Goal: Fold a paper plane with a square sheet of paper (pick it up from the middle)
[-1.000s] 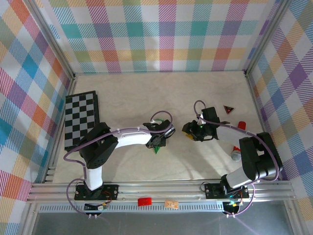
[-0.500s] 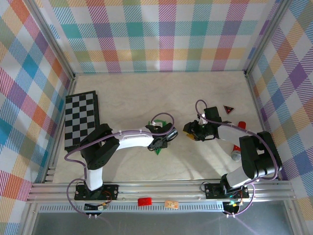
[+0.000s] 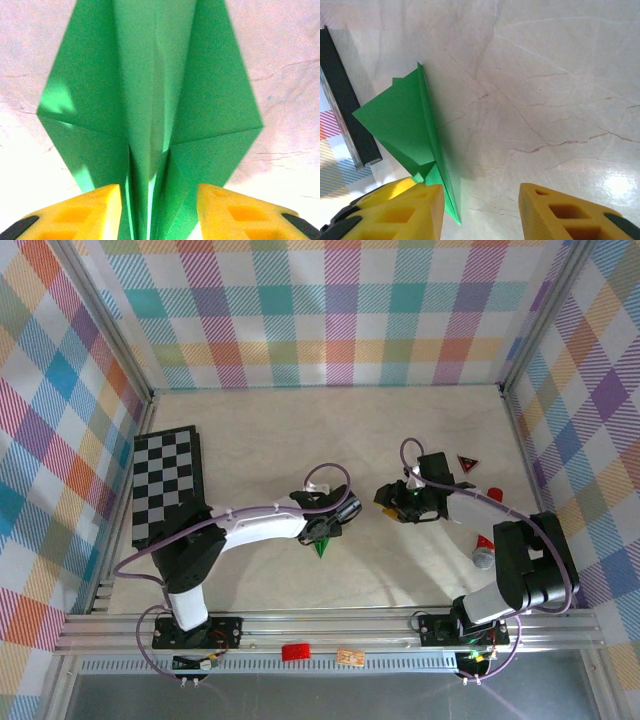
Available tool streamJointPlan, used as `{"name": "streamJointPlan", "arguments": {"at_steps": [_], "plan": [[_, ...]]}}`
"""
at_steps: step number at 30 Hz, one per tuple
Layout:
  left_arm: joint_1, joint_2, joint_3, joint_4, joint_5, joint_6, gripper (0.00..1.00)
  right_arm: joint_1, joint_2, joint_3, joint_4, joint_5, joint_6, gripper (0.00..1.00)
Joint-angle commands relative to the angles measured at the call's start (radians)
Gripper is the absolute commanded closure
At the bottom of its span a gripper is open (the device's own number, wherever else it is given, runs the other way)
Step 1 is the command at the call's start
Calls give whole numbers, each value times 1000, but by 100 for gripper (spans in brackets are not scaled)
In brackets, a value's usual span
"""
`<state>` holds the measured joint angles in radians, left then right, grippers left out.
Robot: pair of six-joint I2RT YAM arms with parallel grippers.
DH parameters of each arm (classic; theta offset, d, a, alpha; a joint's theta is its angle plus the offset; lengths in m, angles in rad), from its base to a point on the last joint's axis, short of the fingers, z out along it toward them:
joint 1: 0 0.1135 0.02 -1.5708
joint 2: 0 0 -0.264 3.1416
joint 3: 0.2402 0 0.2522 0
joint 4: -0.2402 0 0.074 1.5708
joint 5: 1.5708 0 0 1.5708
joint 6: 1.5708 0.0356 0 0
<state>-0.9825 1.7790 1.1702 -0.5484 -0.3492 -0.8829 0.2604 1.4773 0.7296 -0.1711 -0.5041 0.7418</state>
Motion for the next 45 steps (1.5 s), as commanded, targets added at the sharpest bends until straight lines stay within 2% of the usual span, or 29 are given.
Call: {"name": "streamJointPlan", "arguments": {"at_steps": [1, 4, 7, 10, 14, 16, 20, 21, 22, 24, 28, 31, 34, 35, 37, 40, 43, 45], "plan": [[-15, -53, 10, -36, -27, -9, 56, -7, -31, 32, -49, 32, -25, 54], [-16, -96, -3, -39, -40, 4, 55, -7, -60, 42, -64, 66, -38, 53], [-15, -155, -22, -38, -103, 55, 50, -7, -122, 57, -94, 145, -70, 47], [3, -222, -54, -19, -184, 144, 43, -7, -191, 97, -162, 325, -126, 42], [96, -304, -111, -1, -258, 255, 35, -7, -243, 119, -175, 644, -214, 36], [171, -345, -151, 23, -270, 313, 31, -7, -249, 81, -89, 787, -289, 32], [304, -415, -231, 95, -339, 445, 26, -8, -226, -43, 169, 985, -452, 24], [335, -432, -263, 136, -379, 474, 21, -9, -213, -72, 235, 1023, -498, 23], [369, -449, -294, 175, -404, 500, 13, -11, -196, -96, 306, 1044, -544, 17], [435, -479, -333, 225, -418, 554, 12, -29, -159, -66, 295, 1041, -571, 15], [584, -519, -418, 373, -365, 637, 10, -40, -32, -83, 491, 1011, -708, 15], [656, -523, -471, 490, -348, 698, 10, -55, 45, -101, 609, 948, -781, 15], [684, -514, -528, 631, -367, 781, 10, -86, 89, -133, 723, 860, -815, 14], [686, -510, -555, 701, -372, 817, 10, -108, 82, -116, 666, 807, -789, 15], [690, -499, -624, 855, -355, 886, 10, -163, 70, -138, 686, 696, -763, 15], [704, -460, -703, 1040, -337, 913, 10, -238, 35, -228, 811, 541, -724, 15], [711, -405, -736, 1157, -295, 931, 10, -244, 71, -336, 1067, 484, -743, 15], [717, -366, -749, 1231, -259, 946, 10, -244, 50, -324, 1003, 491, -742, 14]]}}
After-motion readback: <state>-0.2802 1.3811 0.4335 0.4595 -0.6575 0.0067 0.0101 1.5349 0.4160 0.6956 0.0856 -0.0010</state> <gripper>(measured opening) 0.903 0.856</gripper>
